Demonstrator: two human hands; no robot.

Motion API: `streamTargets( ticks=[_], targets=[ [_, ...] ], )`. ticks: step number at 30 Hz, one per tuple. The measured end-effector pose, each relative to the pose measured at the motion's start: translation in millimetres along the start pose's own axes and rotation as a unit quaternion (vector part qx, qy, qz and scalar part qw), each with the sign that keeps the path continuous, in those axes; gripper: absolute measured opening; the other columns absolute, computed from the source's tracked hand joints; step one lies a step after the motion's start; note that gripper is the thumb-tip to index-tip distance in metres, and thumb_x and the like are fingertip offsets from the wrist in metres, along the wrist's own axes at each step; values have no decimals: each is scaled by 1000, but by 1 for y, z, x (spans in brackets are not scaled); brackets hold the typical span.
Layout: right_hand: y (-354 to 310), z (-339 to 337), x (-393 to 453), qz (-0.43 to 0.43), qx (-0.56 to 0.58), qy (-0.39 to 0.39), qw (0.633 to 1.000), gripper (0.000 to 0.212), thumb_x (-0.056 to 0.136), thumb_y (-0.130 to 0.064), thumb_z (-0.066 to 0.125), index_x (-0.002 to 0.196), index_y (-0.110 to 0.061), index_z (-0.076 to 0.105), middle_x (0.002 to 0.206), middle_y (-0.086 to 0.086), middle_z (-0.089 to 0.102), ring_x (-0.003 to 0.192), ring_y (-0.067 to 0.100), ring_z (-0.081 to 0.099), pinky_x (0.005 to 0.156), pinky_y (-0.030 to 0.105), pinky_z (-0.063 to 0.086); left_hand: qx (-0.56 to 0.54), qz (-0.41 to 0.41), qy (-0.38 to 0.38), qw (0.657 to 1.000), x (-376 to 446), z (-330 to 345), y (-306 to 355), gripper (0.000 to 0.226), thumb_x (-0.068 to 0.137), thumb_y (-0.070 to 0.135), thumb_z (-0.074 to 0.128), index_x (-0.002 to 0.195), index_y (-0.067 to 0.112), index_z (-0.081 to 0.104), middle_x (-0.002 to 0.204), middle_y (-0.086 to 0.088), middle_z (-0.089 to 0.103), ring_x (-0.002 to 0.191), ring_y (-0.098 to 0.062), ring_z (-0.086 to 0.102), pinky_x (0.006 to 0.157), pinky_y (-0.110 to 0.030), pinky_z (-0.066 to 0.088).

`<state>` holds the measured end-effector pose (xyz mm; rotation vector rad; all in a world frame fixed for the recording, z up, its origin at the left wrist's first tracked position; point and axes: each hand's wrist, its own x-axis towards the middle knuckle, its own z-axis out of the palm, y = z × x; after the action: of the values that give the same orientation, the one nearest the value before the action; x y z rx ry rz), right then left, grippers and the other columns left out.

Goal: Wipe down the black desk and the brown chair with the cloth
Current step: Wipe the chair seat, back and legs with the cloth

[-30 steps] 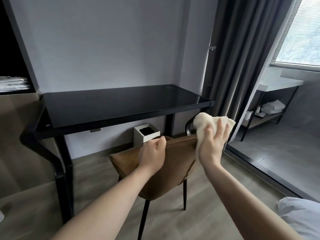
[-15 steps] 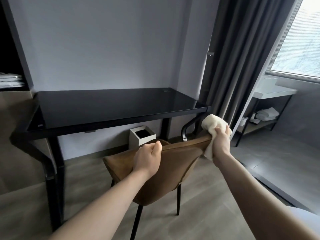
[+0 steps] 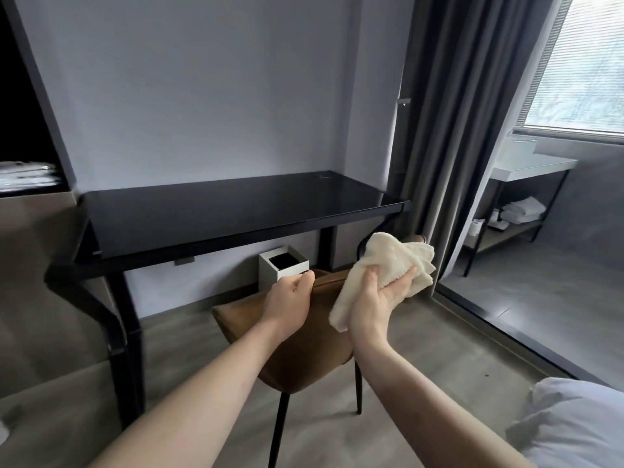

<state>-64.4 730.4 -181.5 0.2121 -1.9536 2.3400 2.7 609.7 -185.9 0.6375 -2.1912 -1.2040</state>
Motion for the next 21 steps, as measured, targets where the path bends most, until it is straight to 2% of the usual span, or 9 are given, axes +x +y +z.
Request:
streamTargets(
  ticks=[3,5,7,9,11,14,16,19,21],
  targets=[
    [-1,-10,32,7,8,29,1000,79,108,-50,43,169,-32,-3,176,0,2,153,14,22,125,37,20,3,-4,15,1000,5,5,-2,59,95,54,33,68,4,49,69,-16,59,67,-26,56,66,-38,44],
    [3,-19,59,2,17,40,999,74,107,-49,41,169,-32,5,171,4,23,148,21,35,119,38,29,13,-1,37,999,7,10,-3,54,104,39,39,60,9,41,57,-9,48,59,-18,47,60,-31,34],
    [8,-28,82,-3,8,37,999,74,100,-55,39,168,-33,16,156,2,44,136,20,48,111,39,37,32,-1,61,998,9,14,-4,55,109,29,40,56,16,39,53,1,45,55,-15,45,57,-27,29],
    [10,-33,101,17,17,24,999,81,90,-66,37,163,-32,30,144,3,56,124,17,55,106,39,41,38,7,72,997,10,17,-5,54,106,35,37,55,17,39,52,2,45,54,-13,46,55,-25,28],
    [14,-35,118,44,44,27,998,72,94,-66,37,156,-30,43,136,6,63,114,14,60,100,37,43,39,10,71,997,12,18,-6,50,99,41,34,54,17,39,52,2,45,54,-12,46,54,-24,28],
    [33,-33,147,88,108,43,989,86,74,-80,42,145,-34,58,126,0,72,114,16,66,111,44,47,42,12,69,997,13,18,-6,52,102,36,38,54,18,37,51,4,43,53,-12,45,53,-23,28],
    [38,-34,153,107,131,45,985,89,66,-84,43,137,-34,63,120,-1,74,113,17,68,112,45,48,44,14,71,996,13,18,-4,49,98,40,35,54,18,36,51,4,42,53,-12,44,53,-23,27],
    [19,-31,118,181,123,50,975,67,85,-76,45,126,-27,65,117,0,71,118,20,64,106,39,45,54,0,68,996,13,17,-4,53,107,29,40,56,16,36,54,2,43,55,-12,44,53,-24,27],
    [24,-29,94,208,105,36,972,62,100,-67,40,140,-21,56,129,2,64,122,21,57,104,37,40,47,-12,58,997,13,15,-3,51,107,27,41,58,15,37,56,1,44,57,-14,45,56,-26,28]
  ],
)
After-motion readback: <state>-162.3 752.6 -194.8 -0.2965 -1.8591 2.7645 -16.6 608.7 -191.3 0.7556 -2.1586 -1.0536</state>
